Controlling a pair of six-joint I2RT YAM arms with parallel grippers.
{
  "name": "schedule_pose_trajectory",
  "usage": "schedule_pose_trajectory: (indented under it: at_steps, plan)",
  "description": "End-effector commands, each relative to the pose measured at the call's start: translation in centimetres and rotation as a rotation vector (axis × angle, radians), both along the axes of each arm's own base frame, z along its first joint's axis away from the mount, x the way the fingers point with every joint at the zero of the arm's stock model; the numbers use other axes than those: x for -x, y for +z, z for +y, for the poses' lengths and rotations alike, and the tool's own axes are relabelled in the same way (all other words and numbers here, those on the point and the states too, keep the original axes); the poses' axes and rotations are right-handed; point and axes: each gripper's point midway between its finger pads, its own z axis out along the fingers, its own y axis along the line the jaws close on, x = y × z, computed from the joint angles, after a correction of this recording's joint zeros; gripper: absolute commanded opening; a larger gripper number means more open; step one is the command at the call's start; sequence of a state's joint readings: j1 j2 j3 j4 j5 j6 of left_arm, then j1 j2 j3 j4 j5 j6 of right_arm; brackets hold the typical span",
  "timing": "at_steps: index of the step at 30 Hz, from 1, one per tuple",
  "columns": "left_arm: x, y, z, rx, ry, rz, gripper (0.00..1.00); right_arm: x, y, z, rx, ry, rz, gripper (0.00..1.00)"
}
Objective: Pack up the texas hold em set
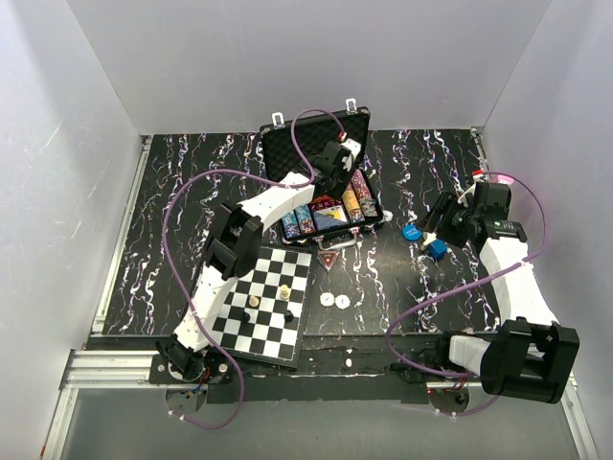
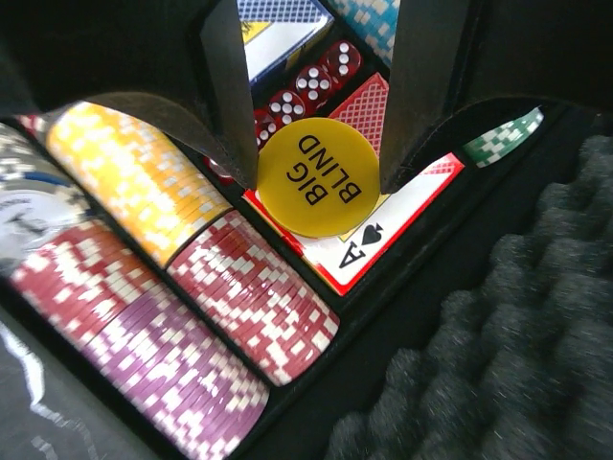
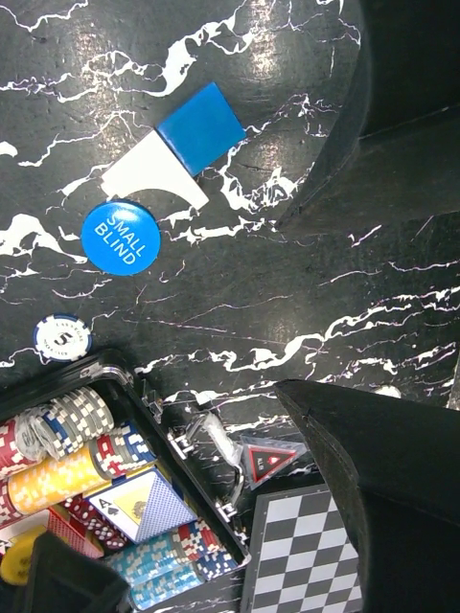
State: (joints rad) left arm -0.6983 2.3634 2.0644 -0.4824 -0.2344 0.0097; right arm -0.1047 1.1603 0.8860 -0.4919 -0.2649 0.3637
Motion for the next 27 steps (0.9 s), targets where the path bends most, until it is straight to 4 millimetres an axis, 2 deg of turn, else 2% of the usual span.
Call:
schedule_pose_trajectory:
  at_steps: [1,4,8,9,13,14,20,24,27]
  plan:
    - [-1.3,2.5,-0.2,-0.002,-0.019,-0.063,0.20,-0.1,1.1,0.1,-0.005,0.008,-0.053,0.69]
    - [-1.9,1.9,0.3,-0.019,-0.004,-0.054,0.22,0.1,0.9,0.1,-0.004,0.009,-0.050,0.69]
    - [-1.7,1.4,0.4,-0.028,0.001,-0.040,0.33,0.2,0.8,0.1,-0.003,0.006,-0.048,0.69]
    - [-1.6,1.3,0.4,-0.026,0.003,-0.036,0.39,0.1,0.9,0.1,-0.003,0.008,-0.050,0.69]
    - [-1.6,2.5,0.1,0.003,0.003,-0.047,0.81,0.2,0.6,0.2,-0.006,0.014,-0.044,0.69]
    - [-1.5,2.7,-0.1,0.011,-0.008,-0.048,0.84,0.3,0.6,0.2,-0.004,0.014,-0.044,0.69]
    - [-0.9,6.0,-0.8,0.064,-0.027,-0.096,0.85,0.5,1.2,0.0,0.007,0.007,-0.055,0.69]
    - [1.6,8.9,-3.0,0.160,-0.104,-0.140,0.82,0.8,2.6,-0.5,0.031,-0.015,-0.103,0.69]
    - [4.7,10.6,-5.7,0.247,-0.203,-0.137,0.82,1.0,4.5,-0.8,0.049,-0.039,-0.186,0.68]
